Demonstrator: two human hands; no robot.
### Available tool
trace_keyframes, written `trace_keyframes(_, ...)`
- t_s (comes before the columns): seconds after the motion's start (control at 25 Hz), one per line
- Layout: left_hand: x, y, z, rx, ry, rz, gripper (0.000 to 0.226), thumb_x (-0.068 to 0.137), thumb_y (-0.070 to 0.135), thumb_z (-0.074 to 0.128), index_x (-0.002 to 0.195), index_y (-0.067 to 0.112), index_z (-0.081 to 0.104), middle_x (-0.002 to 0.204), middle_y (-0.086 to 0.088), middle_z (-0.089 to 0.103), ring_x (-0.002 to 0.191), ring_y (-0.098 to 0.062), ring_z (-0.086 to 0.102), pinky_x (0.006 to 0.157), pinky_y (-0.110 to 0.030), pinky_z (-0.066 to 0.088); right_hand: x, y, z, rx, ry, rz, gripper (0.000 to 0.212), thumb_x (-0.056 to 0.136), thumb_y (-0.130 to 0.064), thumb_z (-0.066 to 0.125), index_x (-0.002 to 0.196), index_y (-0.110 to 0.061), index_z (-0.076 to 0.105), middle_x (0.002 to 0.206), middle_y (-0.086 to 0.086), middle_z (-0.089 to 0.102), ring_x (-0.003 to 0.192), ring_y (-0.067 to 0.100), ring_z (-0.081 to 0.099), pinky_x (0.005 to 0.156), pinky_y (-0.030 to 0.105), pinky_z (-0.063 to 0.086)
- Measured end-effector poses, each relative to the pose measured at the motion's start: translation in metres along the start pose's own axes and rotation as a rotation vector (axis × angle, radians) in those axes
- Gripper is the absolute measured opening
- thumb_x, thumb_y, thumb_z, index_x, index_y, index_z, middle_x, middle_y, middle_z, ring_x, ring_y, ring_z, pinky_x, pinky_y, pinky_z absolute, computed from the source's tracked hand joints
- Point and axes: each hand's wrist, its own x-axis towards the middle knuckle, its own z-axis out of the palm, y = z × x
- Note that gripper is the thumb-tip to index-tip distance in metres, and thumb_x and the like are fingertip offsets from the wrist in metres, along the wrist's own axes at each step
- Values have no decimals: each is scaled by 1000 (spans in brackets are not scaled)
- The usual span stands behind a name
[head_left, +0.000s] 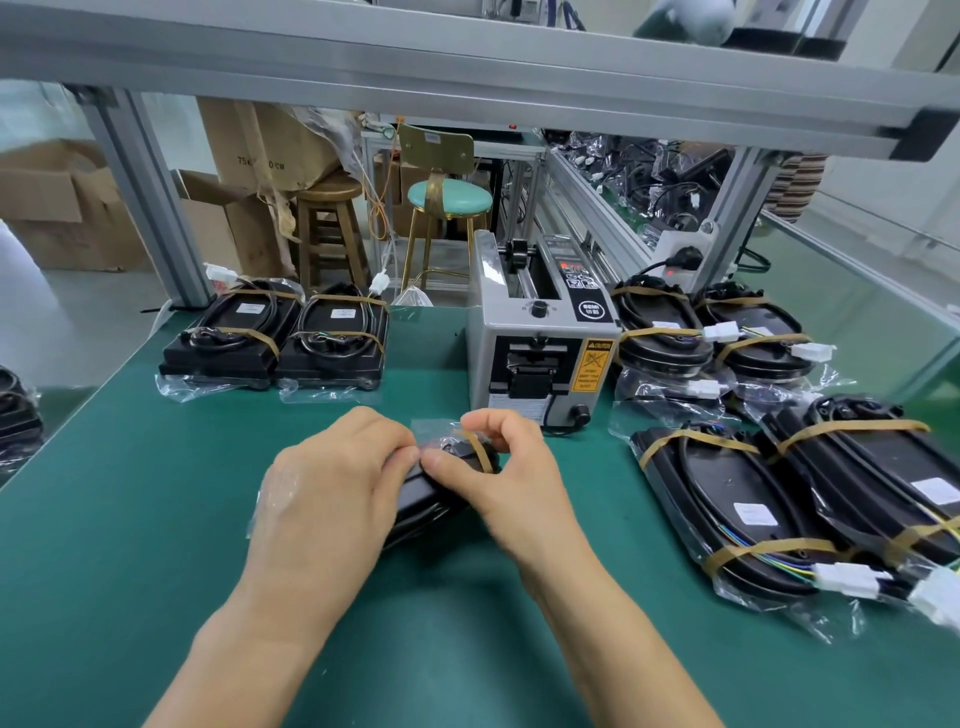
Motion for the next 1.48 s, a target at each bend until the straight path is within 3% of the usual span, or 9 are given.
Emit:
trace_keyframes(0.16, 2, 3, 4, 130, -20, 31, 17, 91, 14, 61, 75, 8, 60, 72, -6, 57, 58, -32, 55, 50, -38, 44, 1, 5, -3, -10, -29, -21, 46, 54, -56, 71, 94, -40, 56, 108, -20, 53, 112, 5, 51, 108, 42, 34)
trace_keyframes(0.36, 7, -8, -4, -155, -129, -79, 5, 84, 16, 65, 83, 20, 63, 82, 10, 62, 76, -7, 57, 72, -23, 44, 2, 7, -7, -20, -52, -79, 38, 62, -51, 74, 95, -42, 57, 110, -19, 52, 113, 4, 48, 108, 42, 33)
trace_keyframes(0.52, 10, -5, -2, -22, -84, -83, 10, 88, 14, 60, 80, 20, 61, 81, 6, 61, 77, -25, 56, 72, -38, 46, 4, 5, -17, -96, -121, -137, 32, 78, -30, 77, 93, -48, 57, 111, -20, 51, 109, -1, 47, 110, 42, 30)
trace_keyframes(0.68, 12, 0, 9, 73, -38, -168, 15, 95, 22, 47, 80, 23, 47, 73, 4, 53, 71, -28, 49, 63, -36, 37, 7, -1, -25, -187, -156, -162, 28, 76, -36, 78, 91, -48, 58, 104, -23, 51, 102, -8, 46, 109, 40, 30)
trace_keyframes(0.88, 12, -2, 13, 66, 20, -265, 17, 95, 21, 43, 78, 22, 43, 64, 3, 51, 66, -30, 47, 57, -36, 35, 11, -7, -23, -135, -147, -148, 13, 76, -36, 76, 81, -40, 65, 92, -18, 53, 84, -14, 46, 108, 42, 32)
trace_keyframes(1.04, 13, -4, 12, 82, 38, -257, 18, 96, 22, 41, 78, 22, 41, 63, 4, 50, 65, -31, 46, 58, -37, 34, 20, -14, -28, -139, -210, -192, 13, 79, -26, 76, 80, -38, 71, 85, -16, 53, 84, -1, 50, 104, 42, 37)
trace_keyframes(1.16, 12, -2, 14, 71, 18, -250, 17, 96, 24, 42, 79, 23, 43, 66, 4, 52, 68, -31, 47, 60, -36, 34, 27, -15, -32, -232, -196, -332, 10, 83, -20, 73, 77, -28, 74, 82, -14, 54, 90, 10, 54, 101, 47, 36)
trace_keyframes(1.36, 8, -1, 14, 44, 19, -257, 13, 95, 26, 43, 82, 25, 43, 70, 6, 54, 71, -29, 49, 62, -36, 40, 37, -6, -30, -631, -131, -687, 17, 95, -20, 57, 87, -13, 70, 88, -2, 57, 89, 20, 47, 80, 35, 31)
trace_keyframes(1.48, 5, 1, 9, -14, 17, -220, 8, 91, 24, 50, 90, 31, 48, 75, 17, 55, 71, -24, 52, 65, -34, 39, 39, -4, -22, -635, -191, -570, 22, 101, -18, 46, 84, -13, 61, 92, 2, 55, 92, 23, 46, 84, 38, 36)
